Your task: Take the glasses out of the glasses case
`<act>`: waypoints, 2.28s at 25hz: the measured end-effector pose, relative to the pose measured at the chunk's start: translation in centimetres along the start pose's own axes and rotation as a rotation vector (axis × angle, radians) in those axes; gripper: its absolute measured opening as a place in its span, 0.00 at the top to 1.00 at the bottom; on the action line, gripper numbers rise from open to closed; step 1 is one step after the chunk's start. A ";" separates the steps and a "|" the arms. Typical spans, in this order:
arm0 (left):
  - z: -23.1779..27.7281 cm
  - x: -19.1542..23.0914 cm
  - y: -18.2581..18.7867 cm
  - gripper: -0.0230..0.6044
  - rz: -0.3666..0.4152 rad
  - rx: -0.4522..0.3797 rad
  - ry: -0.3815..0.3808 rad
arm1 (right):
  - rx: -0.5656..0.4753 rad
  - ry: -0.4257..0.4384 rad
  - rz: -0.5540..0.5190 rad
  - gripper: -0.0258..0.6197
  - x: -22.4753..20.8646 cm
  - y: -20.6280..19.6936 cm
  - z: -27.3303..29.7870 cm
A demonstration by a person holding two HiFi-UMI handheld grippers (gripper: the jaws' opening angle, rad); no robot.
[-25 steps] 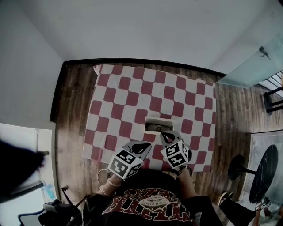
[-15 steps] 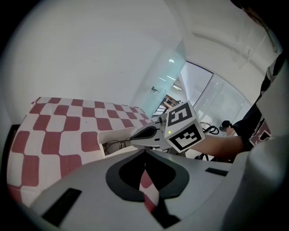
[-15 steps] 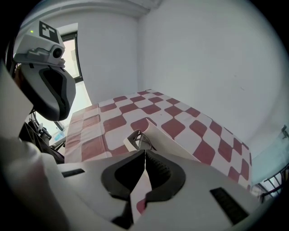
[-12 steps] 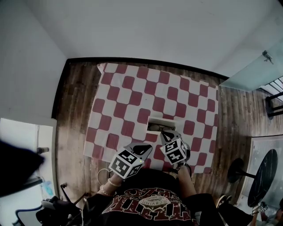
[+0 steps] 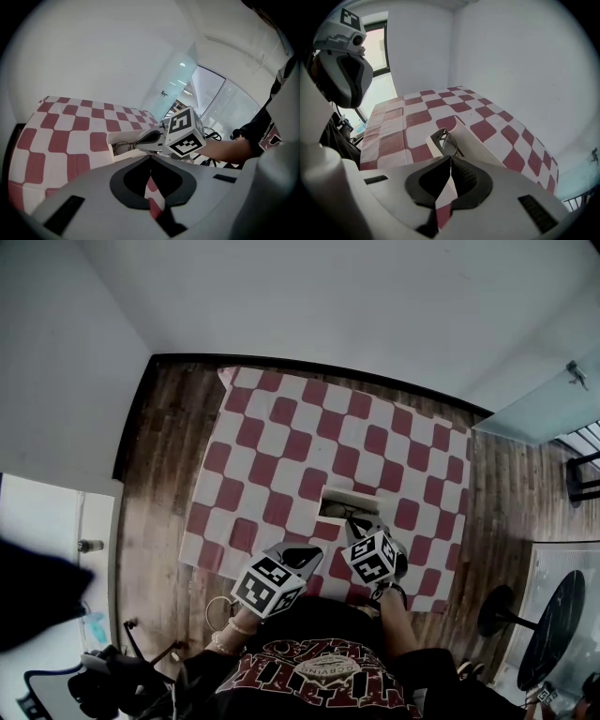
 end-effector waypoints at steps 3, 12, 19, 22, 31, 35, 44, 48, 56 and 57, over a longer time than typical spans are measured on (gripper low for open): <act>-0.3 0.3 -0.2 0.95 -0.013 -0.005 0.009 | 0.021 0.001 -0.044 0.93 0.0 0.1 0.3; -0.9 1.4 -1.1 0.95 -0.062 -0.014 0.034 | 0.179 -0.080 -0.306 0.93 -0.7 -0.3 1.4; -1.3 2.0 -1.7 0.95 -0.098 -0.020 0.052 | 0.247 -0.078 -0.421 0.93 -0.7 -0.5 2.0; -1.5 2.4 -2.0 0.95 -0.113 -0.024 0.060 | 0.260 -0.072 -0.439 0.93 -0.8 -0.4 2.2; -1.7 3.2 -2.0 0.95 -0.151 -0.041 0.069 | 0.306 -0.031 -0.490 0.93 -1.1 -0.5 2.4; -1.6 3.4 -1.9 0.95 -0.156 -0.047 0.071 | 0.320 0.034 -0.486 0.93 -1.1 -0.5 2.4; -1.6 3.7 -2.0 0.95 -0.167 -0.050 0.066 | 0.359 0.033 -0.553 0.92 -1.5 -0.2 2.4; -1.8 4.0 -2.0 0.95 -0.173 -0.057 0.069 | 0.391 0.058 -0.561 0.92 -1.3 -0.5 2.7; -2.2 4.7 -2.3 0.95 -0.192 -0.064 0.082 | 0.442 0.072 -0.599 0.92 -1.6 -0.2 3.1; -2.2 4.8 -2.4 0.95 -0.194 -0.065 0.083 | 0.455 0.077 -0.606 0.92 -1.6 -0.1 3.1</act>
Point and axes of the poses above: the fingertips, and each gripper's own axes: z forward along the fingers, x to its left, y out of its top, the point moved 1 cm from there along -z, backward along the fingers, and after that the axes turned 8 degrees about y, right-handed, at the moved point
